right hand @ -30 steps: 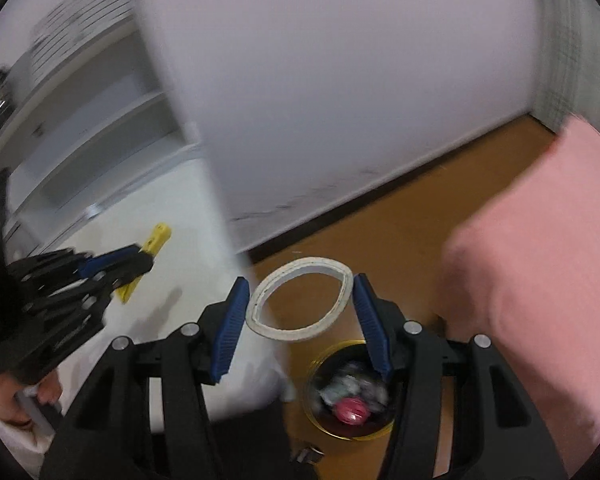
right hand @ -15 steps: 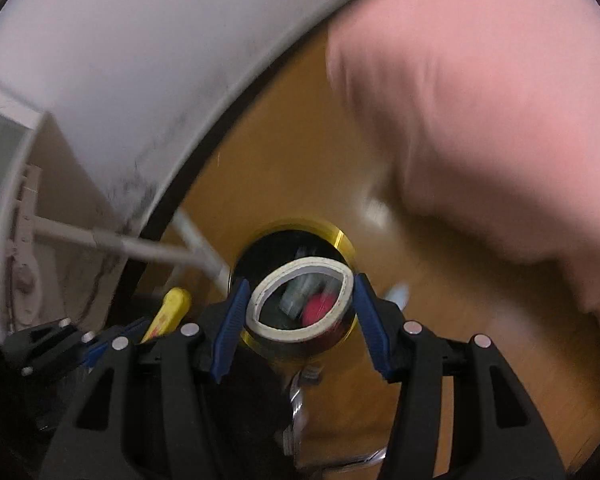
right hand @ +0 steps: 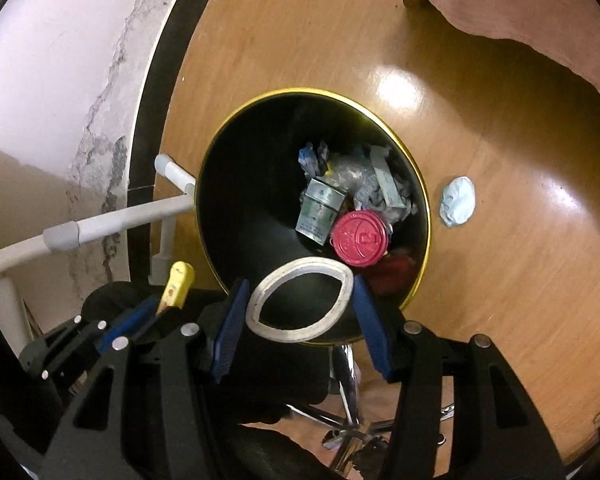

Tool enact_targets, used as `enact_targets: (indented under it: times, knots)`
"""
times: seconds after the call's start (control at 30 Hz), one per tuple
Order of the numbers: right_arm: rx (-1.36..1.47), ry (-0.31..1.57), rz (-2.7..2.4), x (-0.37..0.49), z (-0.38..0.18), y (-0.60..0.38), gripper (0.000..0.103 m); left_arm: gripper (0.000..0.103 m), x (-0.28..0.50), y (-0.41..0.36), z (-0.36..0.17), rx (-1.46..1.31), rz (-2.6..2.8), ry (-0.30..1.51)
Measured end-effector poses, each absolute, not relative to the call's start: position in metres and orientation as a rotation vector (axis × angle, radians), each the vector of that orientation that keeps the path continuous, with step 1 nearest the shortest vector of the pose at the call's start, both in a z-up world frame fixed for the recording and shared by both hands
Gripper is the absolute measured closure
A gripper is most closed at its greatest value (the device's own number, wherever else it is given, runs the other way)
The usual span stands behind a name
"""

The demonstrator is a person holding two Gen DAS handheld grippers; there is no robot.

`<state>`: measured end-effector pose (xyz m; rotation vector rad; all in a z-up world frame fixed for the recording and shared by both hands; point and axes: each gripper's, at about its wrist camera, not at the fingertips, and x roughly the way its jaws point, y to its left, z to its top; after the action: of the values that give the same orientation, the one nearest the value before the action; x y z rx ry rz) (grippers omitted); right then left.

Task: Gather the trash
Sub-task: 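Carry the yellow toy and tape roll over the bin and release both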

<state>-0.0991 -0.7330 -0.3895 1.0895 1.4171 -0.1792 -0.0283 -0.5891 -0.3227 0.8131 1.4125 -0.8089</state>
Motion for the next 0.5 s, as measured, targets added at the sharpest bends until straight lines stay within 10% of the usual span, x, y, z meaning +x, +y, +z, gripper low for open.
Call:
enact_targets:
  times: [0.23,0.33,0.5]
  knots:
    - [1.078,1.399,-0.170,-0.097,-0.381,-0.739,0.045,0.089,-0.025,-0.591,-0.317,0.765,-0.816,1.420]
    - [1.102,1.368,-0.191,-0.100,-0.375,-0.747,0.023,0.027,-0.027,-0.592,-0.314,0.743,-0.824,1.413]
    - [1.090,1.277,-0.266,-0.117,-0.341,-0.771,0.023,0.024,-0.044,-0.599,-0.301,0.732,-0.891,1.381]
